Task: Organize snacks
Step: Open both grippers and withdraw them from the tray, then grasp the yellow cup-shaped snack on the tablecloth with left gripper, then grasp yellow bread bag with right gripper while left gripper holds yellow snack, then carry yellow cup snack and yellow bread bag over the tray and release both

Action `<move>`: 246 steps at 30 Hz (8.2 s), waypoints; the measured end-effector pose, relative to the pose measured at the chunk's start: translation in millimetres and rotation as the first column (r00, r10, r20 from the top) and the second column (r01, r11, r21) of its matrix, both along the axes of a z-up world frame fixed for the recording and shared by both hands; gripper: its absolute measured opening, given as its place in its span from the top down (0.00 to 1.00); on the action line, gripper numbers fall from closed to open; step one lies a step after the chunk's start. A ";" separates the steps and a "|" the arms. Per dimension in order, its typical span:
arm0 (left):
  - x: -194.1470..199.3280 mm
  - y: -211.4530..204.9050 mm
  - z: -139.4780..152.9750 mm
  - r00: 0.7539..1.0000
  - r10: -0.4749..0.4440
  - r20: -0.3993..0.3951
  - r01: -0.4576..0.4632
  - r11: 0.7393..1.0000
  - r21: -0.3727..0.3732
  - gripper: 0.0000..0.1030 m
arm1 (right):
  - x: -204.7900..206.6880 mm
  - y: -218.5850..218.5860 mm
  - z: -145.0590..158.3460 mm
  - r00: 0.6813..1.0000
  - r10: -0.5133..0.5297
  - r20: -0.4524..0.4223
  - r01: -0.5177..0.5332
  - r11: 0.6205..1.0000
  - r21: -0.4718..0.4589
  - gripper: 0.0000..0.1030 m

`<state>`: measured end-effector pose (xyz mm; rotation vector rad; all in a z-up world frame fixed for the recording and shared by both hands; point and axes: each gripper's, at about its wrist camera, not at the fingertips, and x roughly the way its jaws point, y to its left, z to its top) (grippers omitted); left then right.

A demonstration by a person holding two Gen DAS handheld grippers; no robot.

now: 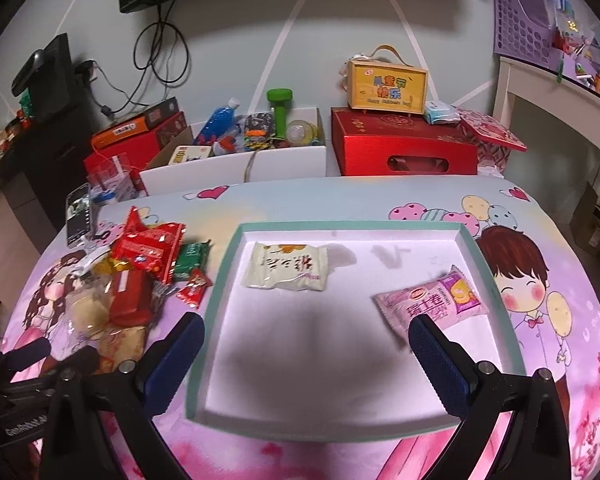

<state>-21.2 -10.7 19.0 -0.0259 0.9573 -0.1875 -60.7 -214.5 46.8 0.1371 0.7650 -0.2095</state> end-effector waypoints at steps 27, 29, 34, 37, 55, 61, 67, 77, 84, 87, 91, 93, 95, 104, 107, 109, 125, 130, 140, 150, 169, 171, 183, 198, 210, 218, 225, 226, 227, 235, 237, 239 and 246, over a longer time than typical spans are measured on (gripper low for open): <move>-60.2 57.5 -15.1 0.998 0.026 -0.065 -0.025 1.000 0.007 0.07 | -45.4 53.6 -27.7 0.992 0.104 -0.076 -0.105 0.995 -0.001 0.00; -64.2 61.0 -14.9 0.997 0.026 -0.071 -0.026 1.000 -0.003 0.07 | -47.6 56.3 -29.9 0.991 0.109 -0.082 -0.109 0.994 0.001 0.00; -73.0 70.6 -11.4 0.997 0.019 -0.074 -0.021 1.000 -0.018 0.08 | -52.7 62.6 -34.5 0.988 0.118 -0.096 -0.119 0.993 0.002 0.00; -80.2 75.6 -12.6 0.997 0.018 -0.078 -0.016 1.000 0.018 0.08 | -56.3 66.4 -35.8 0.987 0.121 -0.101 -0.122 0.992 -0.004 0.00; -119.2 88.8 -48.0 0.979 -0.089 -0.185 0.098 0.994 0.040 0.15 | -63.9 82.5 -43.0 0.983 0.124 -0.136 -0.132 0.990 -0.050 0.00; -119.6 86.7 -60.0 0.967 -0.106 -0.231 0.116 0.993 0.032 0.29 | -63.1 83.3 -44.2 0.982 0.126 -0.140 -0.134 0.990 -0.052 0.00; -117.1 85.4 -68.6 0.960 -0.103 -0.262 0.118 0.992 0.043 0.42 | -62.6 82.7 -45.7 0.982 0.124 -0.144 -0.132 0.990 -0.047 0.00; -113.4 84.9 -71.9 0.960 -0.101 -0.260 0.117 0.992 0.044 0.56 | -61.6 81.6 -47.9 0.982 0.121 -0.148 -0.129 0.991 -0.040 0.00; -90.4 84.5 -64.3 0.964 -0.087 -0.253 0.096 0.995 0.025 0.60 | -54.8 88.9 -50.8 0.977 0.151 -0.150 -0.158 0.987 -0.037 0.00; -74.7 83.6 -57.1 0.968 -0.072 -0.239 0.077 0.997 0.012 0.63 | -49.5 91.9 -49.6 0.974 0.176 -0.140 -0.179 0.984 -0.012 0.00; -56.8 74.7 -59.2 0.966 -0.068 -0.249 0.079 0.996 0.032 0.63 | -42.0 94.9 -51.5 0.971 0.191 -0.145 -0.193 0.981 -0.001 0.00; -52.5 74.6 -63.2 0.964 -0.066 -0.256 0.075 0.997 0.025 0.63 | -39.3 94.9 -55.1 0.969 0.190 -0.156 -0.192 0.981 0.004 0.00; -51.0 76.4 -66.9 0.964 -0.066 -0.257 0.071 0.997 0.008 0.63 | -38.1 94.3 -57.3 0.969 0.187 -0.163 -0.188 0.982 0.010 0.00; -57.0 80.6 -60.6 0.972 -0.061 -0.228 0.064 0.998 0.007 0.63 | -37.8 94.6 -57.4 0.968 0.186 -0.169 -0.188 0.982 0.005 0.00; -53.4 84.6 -50.2 0.978 -0.042 -0.205 0.043 0.999 -0.002 0.63 | -37.0 95.1 -54.6 0.967 0.191 -0.166 -0.193 0.981 0.009 0.00; -50.3 88.5 -43.2 0.981 -0.029 -0.192 0.027 1.000 -0.009 0.63 | -35.2 96.2 -51.9 0.967 0.198 -0.162 -0.198 0.980 0.015 0.00; 37.3 103.3 8.0 0.976 0.183 -0.118 -0.193 0.978 -0.076 0.63 | 27.0 140.9 -42.3 0.938 0.304 -0.168 -0.303 0.952 0.030 0.03; 44.4 110.9 3.3 0.972 0.213 -0.098 -0.221 0.972 -0.076 0.63 | 49.4 154.7 -53.1 0.920 0.341 -0.194 -0.337 0.940 0.057 0.12; 54.2 119.8 -12.9 0.962 0.241 -0.129 -0.250 0.966 -0.060 0.63 | 73.6 170.4 -81.8 0.883 0.396 -0.252 -0.373 0.918 0.134 0.33; 52.3 109.0 -8.4 0.967 0.231 -0.112 -0.235 0.972 -0.024 0.63 | 66.4 160.2 -80.6 0.884 0.405 -0.233 -0.356 0.907 0.224 0.60; 42.2 83.2 7.8 0.980 0.191 -0.049 -0.189 0.981 0.032 0.63 | 39.6 139.7 -44.9 0.903 0.406 -0.144 -0.354 0.890 0.288 0.76; 41.5 82.7 8.5 0.980 0.192 -0.045 -0.191 0.981 0.035 0.63 | 38.5 137.6 -41.1 0.904 0.405 -0.133 -0.354 0.888 0.294 0.76; 39.7 79.0 11.7 0.982 0.188 -0.032 -0.187 0.981 0.046 0.63 | 34.3 127.3 -28.1 0.914 0.393 -0.098 -0.349 0.887 0.302 0.77; 38.3 51.8 23.2 0.994 0.108 -0.002 -0.108 0.994 0.020 0.63 | 25.2 62.7 1.1 0.967 0.252 -0.028 -0.230 0.918 0.323 0.77; 29.8 -78.2 23.4 0.964 -0.265 0.015 0.265 0.964 -0.033 0.63 | -8.6 -76.5 5.5 0.990 -0.130 -0.050 0.139 0.938 0.318 0.77; 22.5 -142.6 -5.4 0.916 -0.399 -0.035 0.399 0.917 -0.001 0.63 | -36.7 -144.9 -4.7 0.940 -0.333 -0.078 0.340 0.884 0.319 0.77; 24.2 -151.0 -20.3 0.913 -0.403 -0.070 0.404 0.915 0.004 0.60 | -35.0 -152.4 -14.3 0.934 -0.341 -0.111 0.358 0.873 0.332 0.77; 23.7 -150.6 -21.0 0.914 -0.399 -0.070 0.400 0.916 0.009 0.51 | -33.6 -151.3 -14.9 0.935 -0.336 -0.114 0.355 0.874 0.332 0.77; 23.6 -149.5 -20.0 0.917 -0.394 -0.067 0.395 0.919 0.009 0.45 | -32.8 -150.0 -15.8 0.935 -0.334 -0.118 0.354 0.874 0.332 0.77; 27.8 -139.6 -11.9 0.933 -0.357 -0.054 0.357 0.934 -0.002 0.30 | -28.8 -142.3 -20.5 0.938 -0.318 -0.140 0.346 0.885 0.310 0.77; 29.8 -134.5 -9.7 0.941 -0.334 -0.051 0.335 0.942 -0.005 0.29 | -27.0 -139.4 -21.1 0.938 -0.314 -0.149 0.345 0.890 0.298 0.77; 31.6 -130.0 -7.6 0.949 -0.313 -0.040 0.313 0.950 -0.009 0.23 | -24.5 -136.7 -22.2 0.937 -0.309 -0.163 0.344 0.896 0.281 0.76; 36.7 -122.0 -8.7 0.962 -0.272 -0.006 0.272 0.962 0.005 0.06 | -18.4 -130.4 -29.0 0.931 -0.306 -0.196 0.347 0.911 0.224 0.26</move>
